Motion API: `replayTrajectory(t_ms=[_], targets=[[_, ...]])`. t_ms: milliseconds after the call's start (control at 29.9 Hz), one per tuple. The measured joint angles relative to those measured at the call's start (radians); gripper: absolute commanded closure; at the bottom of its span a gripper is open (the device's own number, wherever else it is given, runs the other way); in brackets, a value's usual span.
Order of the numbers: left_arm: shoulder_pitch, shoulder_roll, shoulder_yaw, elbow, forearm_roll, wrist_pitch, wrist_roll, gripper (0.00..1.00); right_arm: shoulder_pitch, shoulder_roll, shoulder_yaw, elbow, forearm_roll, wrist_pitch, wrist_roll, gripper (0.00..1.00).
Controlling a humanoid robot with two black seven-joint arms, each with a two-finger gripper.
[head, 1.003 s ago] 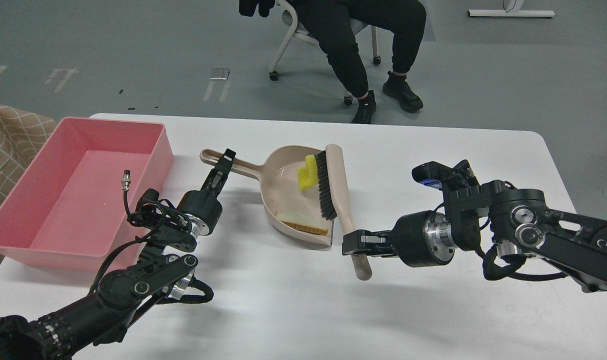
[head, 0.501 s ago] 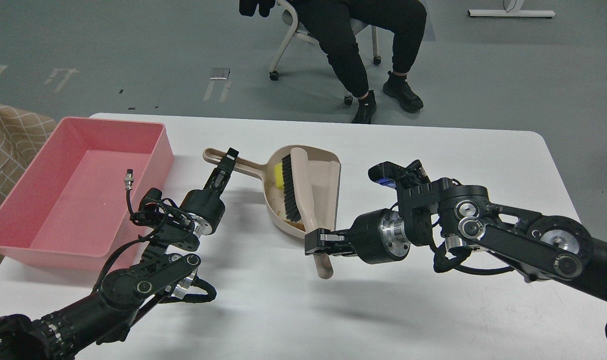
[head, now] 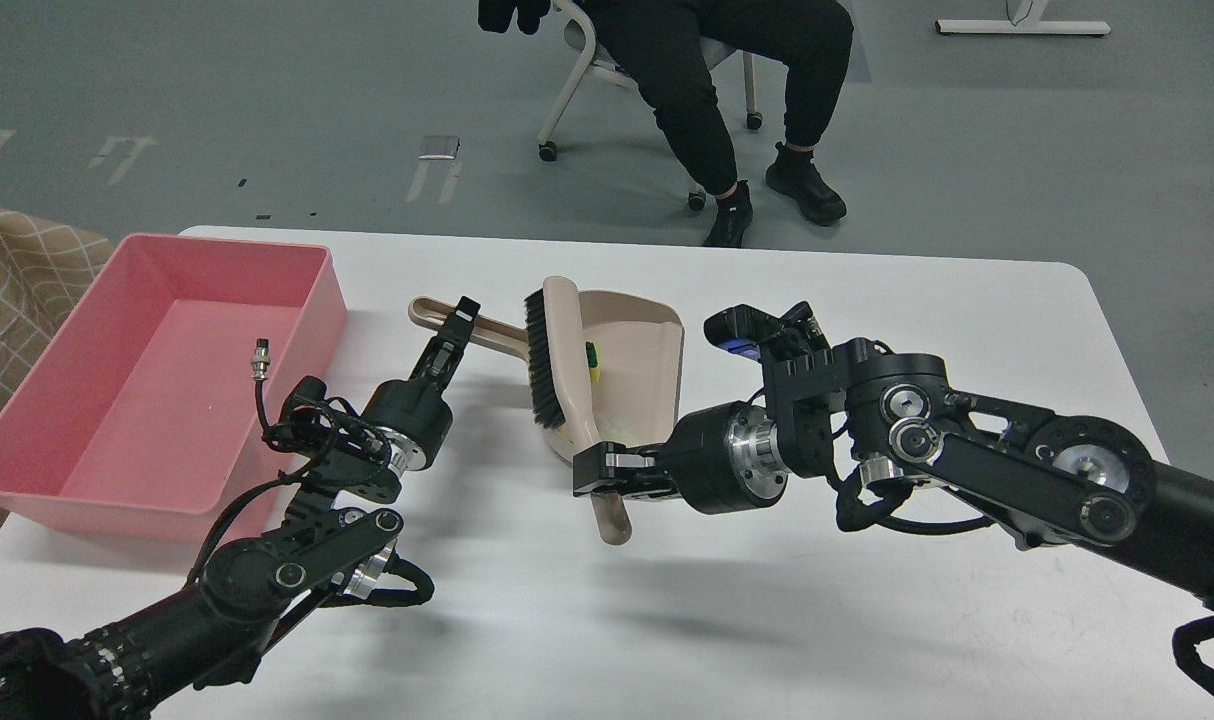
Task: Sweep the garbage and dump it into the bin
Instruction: 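Brush the sponge and stick farther into the dustpan with the right gripper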
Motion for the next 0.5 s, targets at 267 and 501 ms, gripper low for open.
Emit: replayTrajectory(t_ms=[267, 501], targets=[[0.000, 0.005, 0.000, 0.000, -0.001, 0.000, 0.000, 1.00, 0.018, -0.009, 0.011, 0.012, 0.003, 0.000, 0.000, 1.00], [0.000, 0.006, -0.004, 0.000, -0.001, 0.000, 0.000, 1.00, 0.022, -0.055, 0.024, 0.041, 0.004, 0.000, 0.000, 1.00]])
